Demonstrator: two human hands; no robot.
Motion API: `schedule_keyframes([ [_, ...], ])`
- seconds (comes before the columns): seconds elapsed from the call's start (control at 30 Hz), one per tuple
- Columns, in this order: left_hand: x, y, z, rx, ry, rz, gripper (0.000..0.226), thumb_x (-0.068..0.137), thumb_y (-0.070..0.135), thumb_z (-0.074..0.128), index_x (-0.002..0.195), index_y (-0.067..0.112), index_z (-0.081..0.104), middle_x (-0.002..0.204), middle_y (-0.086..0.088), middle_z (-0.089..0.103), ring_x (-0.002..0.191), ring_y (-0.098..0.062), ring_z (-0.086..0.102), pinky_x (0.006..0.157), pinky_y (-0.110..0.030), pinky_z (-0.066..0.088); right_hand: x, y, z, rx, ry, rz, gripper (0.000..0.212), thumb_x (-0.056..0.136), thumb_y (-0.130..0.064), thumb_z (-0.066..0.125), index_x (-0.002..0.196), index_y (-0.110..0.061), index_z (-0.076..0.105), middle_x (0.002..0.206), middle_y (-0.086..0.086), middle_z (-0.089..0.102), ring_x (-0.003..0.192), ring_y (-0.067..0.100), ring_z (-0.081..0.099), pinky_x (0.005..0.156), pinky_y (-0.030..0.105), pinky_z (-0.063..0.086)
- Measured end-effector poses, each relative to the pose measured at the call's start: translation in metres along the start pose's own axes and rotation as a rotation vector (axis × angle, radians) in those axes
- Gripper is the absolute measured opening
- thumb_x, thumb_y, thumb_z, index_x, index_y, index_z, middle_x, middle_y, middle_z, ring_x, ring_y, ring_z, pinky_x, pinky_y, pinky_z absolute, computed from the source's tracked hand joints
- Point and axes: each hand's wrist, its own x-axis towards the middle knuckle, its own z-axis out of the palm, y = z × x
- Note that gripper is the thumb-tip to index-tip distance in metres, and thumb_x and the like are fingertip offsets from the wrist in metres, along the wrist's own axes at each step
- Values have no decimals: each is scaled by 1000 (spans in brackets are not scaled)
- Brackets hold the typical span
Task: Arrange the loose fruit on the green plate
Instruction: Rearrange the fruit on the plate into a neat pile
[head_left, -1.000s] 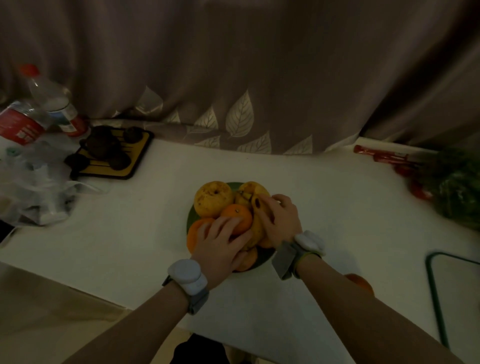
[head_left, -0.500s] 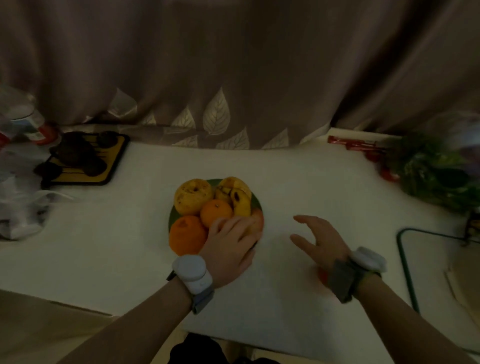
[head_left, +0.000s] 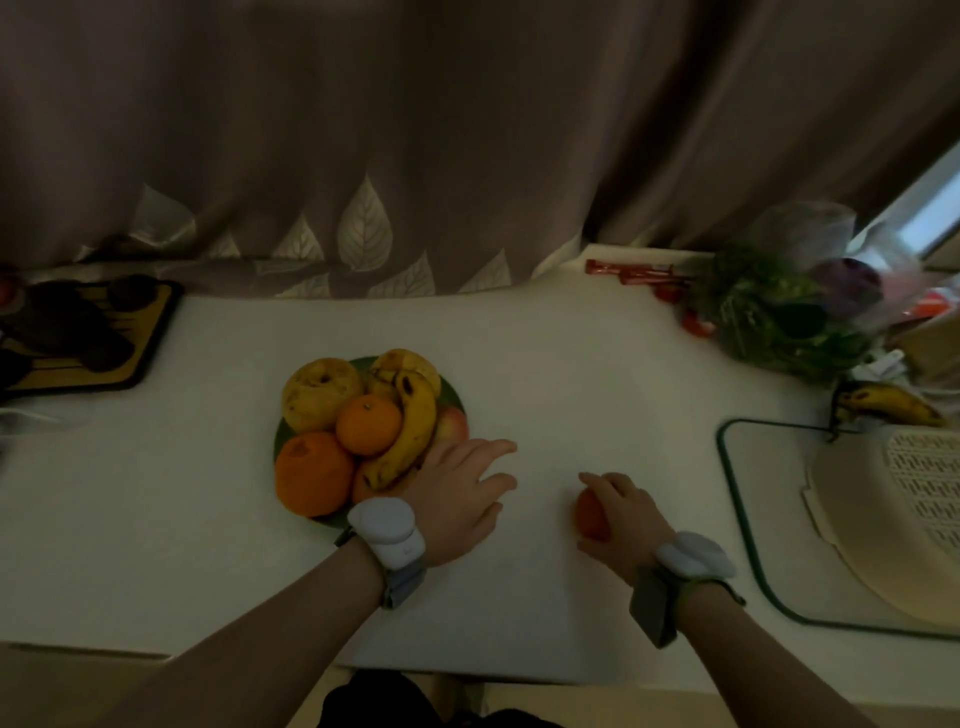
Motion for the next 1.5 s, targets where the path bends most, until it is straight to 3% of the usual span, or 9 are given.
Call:
schedule_keyframes([
  [0.13,-7,-6,-16,-96,35,-49,40,80,33,44,118,19,46,124,-12,59,111,-19,41,88,-40,47,-7,-30,-6,220,21,-40,81,73,-28,73,138,-27,25,135,8,44,120,27,48,100,35,41],
  [0.3,-19,-11,-37,-92,-52,58,67,77,57,46,132,20,35,134,-7,50,118,-17,38,94,-34,41,-14,-90,-23,941,-97,-86,68,78,-15,68,134,-25,31,114,14,51,84,20,59,60,28,55],
  [0.47,-28,-23,-63,-129,88,50,67,75,51,53,129,15,38,128,-4,48,113,-16,42,90,-33,46,-14,-134,-29,1009,-175,-247,65,77,-8,67,125,-32,31,100,2,56,82,21,62,63,32,54],
  [0.67,-35,-63,-97,-194,70,-102,65,71,53,56,125,19,43,125,-10,58,111,-9,42,95,-19,28,0,-171,-34,1167,-197,-272,55,72,-18,73,115,-32,42,121,7,50,112,31,55,78,36,55],
  [0.77,-40,-88,-109,-314,91,-317,75,68,61,52,128,19,43,128,-3,52,110,-4,39,93,-20,28,5,-186,-38,1217,-155,-244,43,81,-24,62,121,-21,44,120,8,53,88,21,64,71,32,57],
  [0.9,-41,-115,-111,-431,94,-500,79,68,60,56,132,16,38,130,-4,48,115,-16,45,94,-25,33,13,-196,-41,1107,-50,-179,20,92,-18,48,110,-12,53,101,10,60,69,13,59,48,17,46],
  [1.27,-35,-139,-93,-389,87,-687,63,70,51,72,120,21,47,113,-7,55,106,-25,48,85,-32,38,36,-207,-28,726,168,-129,10,89,-22,54,84,-28,61,100,11,67,95,27,61,88,42,47],
  [1.4,-43,-138,-90,-369,27,-702,74,67,71,54,127,27,47,100,-3,52,104,-25,49,82,-26,34,42,-204,-21,556,293,-85,16,89,-20,53,100,-14,63,109,9,61,97,20,53,84,27,38],
  [1.5,-44,-143,-85,-240,34,-667,89,58,77,29,123,22,52,111,-9,57,108,-28,46,88,-34,36,51,-206,-16,489,361,-84,21,89,-20,53,106,-10,60,119,12,55,108,25,51,84,25,35],
])
